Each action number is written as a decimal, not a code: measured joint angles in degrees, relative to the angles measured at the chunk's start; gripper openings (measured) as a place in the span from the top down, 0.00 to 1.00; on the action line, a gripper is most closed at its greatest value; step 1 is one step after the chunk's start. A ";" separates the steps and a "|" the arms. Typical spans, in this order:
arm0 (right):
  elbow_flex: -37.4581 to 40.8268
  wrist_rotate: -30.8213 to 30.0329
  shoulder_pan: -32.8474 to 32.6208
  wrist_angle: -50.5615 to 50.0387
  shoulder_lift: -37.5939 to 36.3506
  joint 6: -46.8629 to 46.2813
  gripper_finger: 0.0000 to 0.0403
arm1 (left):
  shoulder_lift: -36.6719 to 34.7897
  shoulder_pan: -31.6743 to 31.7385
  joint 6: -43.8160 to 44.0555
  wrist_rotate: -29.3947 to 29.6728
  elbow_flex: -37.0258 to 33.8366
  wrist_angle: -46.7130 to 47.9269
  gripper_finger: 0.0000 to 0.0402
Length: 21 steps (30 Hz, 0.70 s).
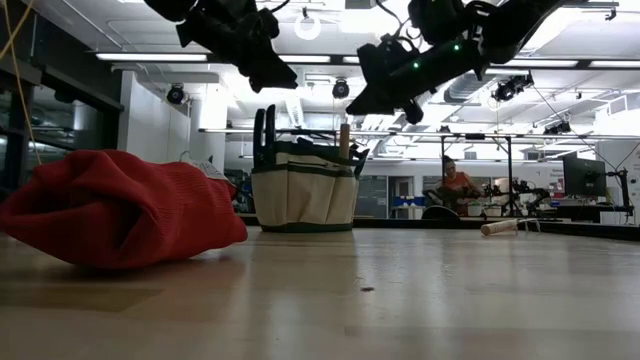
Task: Pick & Place Garden tools in Gardening bag
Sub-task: Put the brown trowel into the white gardening bag
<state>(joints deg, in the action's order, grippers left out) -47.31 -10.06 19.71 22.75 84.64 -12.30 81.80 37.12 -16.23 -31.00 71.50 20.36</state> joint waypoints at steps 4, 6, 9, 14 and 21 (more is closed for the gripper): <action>-0.02 0.30 0.00 -1.94 0.00 -0.29 0.99 | -0.02 0.00 0.00 0.00 0.00 0.05 0.61; -0.02 1.45 0.00 -2.90 0.00 -0.71 0.99 | -0.02 0.00 0.00 -0.02 0.00 0.10 0.61; -0.02 3.08 -0.13 -2.92 0.00 -1.22 0.99 | -0.02 0.00 0.00 -0.02 0.00 0.21 0.61; -0.01 2.67 -0.22 -2.93 0.03 -1.44 0.99 | -0.01 0.00 0.00 -0.04 0.00 0.37 0.61; -0.06 3.21 -0.26 -2.14 2.29 -2.24 0.99 | -0.02 0.00 0.00 -0.07 0.00 0.48 0.61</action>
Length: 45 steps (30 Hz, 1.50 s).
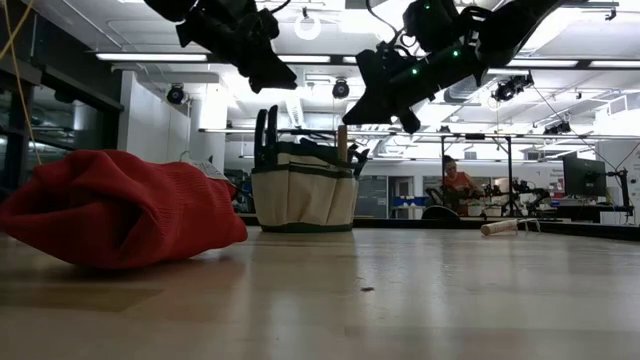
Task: Pick & Place Garden tools in Gardening bag
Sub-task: Put the brown trowel into the white gardening bag
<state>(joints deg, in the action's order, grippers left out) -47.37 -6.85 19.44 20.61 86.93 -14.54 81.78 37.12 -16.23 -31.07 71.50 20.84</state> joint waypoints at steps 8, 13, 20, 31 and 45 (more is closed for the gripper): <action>0.04 -1.66 0.04 1.13 -1.10 0.47 0.99 | -0.71 0.00 0.02 0.52 0.00 1.72 0.61; 0.04 -3.63 0.04 0.14 -3.10 1.23 0.99 | -2.91 0.00 -0.04 2.45 0.02 2.90 0.61; 0.04 -3.70 0.04 -2.35 -8.17 1.46 0.99 | -6.42 0.00 0.25 5.22 0.04 7.62 0.61; 0.04 -3.29 0.04 -14.22 -18.88 2.59 0.99 | -7.72 -1.12 12.18 5.65 0.04 28.18 0.61; 0.04 11.85 -0.41 -22.90 -23.12 7.32 0.83 | -7.72 -18.13 1.05 8.91 0.04 42.45 0.61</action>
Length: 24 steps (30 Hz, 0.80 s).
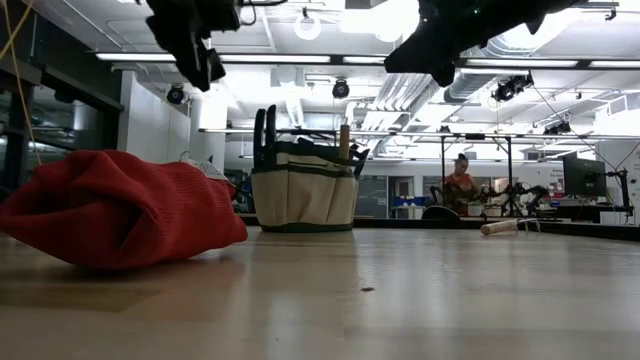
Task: Pick & Place Garden tools in Gardening bag
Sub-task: Put the brown trowel into the white gardening bag
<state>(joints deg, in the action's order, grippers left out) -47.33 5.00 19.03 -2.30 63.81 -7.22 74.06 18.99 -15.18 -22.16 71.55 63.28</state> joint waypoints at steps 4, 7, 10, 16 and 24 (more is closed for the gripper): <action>0.00 0.04 -1.12 -1.13 0.09 0.87 0.73 | 0.00 -4.62 -0.35 3.89 0.00 0.86 0.61; 0.00 0.05 -2.50 -1.90 0.09 3.22 0.68 | 0.11 -7.47 -4.46 6.83 0.00 3.15 0.61; 0.00 0.08 -4.07 -2.72 0.09 5.45 0.63 | 1.00 -10.34 -9.51 9.06 0.00 6.37 0.61; 0.01 0.00 -7.52 -6.41 0.14 8.21 0.56 | 4.48 -15.39 -15.80 13.46 0.00 12.37 0.61; 0.02 -0.60 -11.86 -8.26 0.14 5.67 0.51 | 8.05 -19.10 -22.42 13.99 -8.32 12.80 0.61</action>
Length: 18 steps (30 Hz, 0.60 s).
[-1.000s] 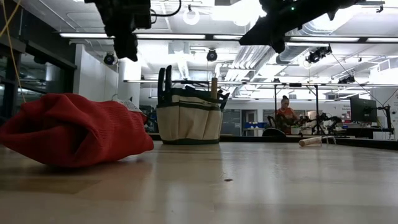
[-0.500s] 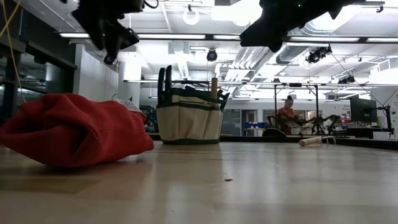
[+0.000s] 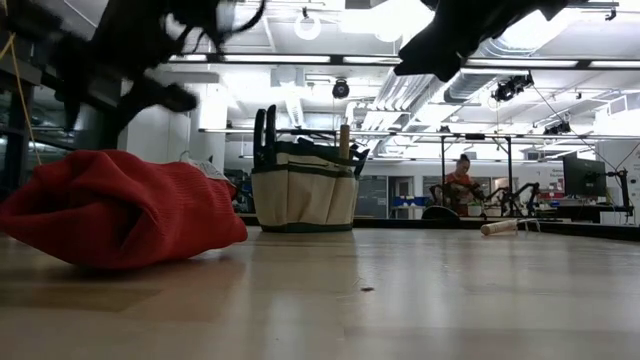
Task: Pick & Place Garden tools in Gardening bag
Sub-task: Put the brown trowel into the white gardening bag
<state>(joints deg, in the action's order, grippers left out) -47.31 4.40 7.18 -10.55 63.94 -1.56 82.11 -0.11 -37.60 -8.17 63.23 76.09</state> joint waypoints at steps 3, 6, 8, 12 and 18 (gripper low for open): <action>0.00 -2.53 -1.97 -0.03 0.00 -0.32 0.52 | 0.35 0.06 -2.27 0.17 -6.15 -3.73 0.61; 0.00 -5.98 -3.80 0.05 0.00 -1.34 0.52 | 0.17 0.07 -3.81 1.26 -11.38 -6.04 0.61; 0.00 -7.55 -4.70 -0.05 0.00 -1.58 0.52 | 0.32 0.07 -4.61 1.54 -14.30 -9.61 0.61; 0.00 -10.00 -5.86 -0.05 0.00 -1.64 0.52 | 0.28 0.07 -4.95 2.14 -18.14 -15.39 0.61; 0.00 -11.99 -6.47 -0.06 0.00 -3.31 0.52 | 0.23 0.07 -7.12 6.70 -19.01 -20.22 0.61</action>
<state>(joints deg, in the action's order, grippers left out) -47.31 -7.60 0.71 -10.61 63.94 -4.86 82.35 -0.03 -44.72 -1.47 44.23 55.87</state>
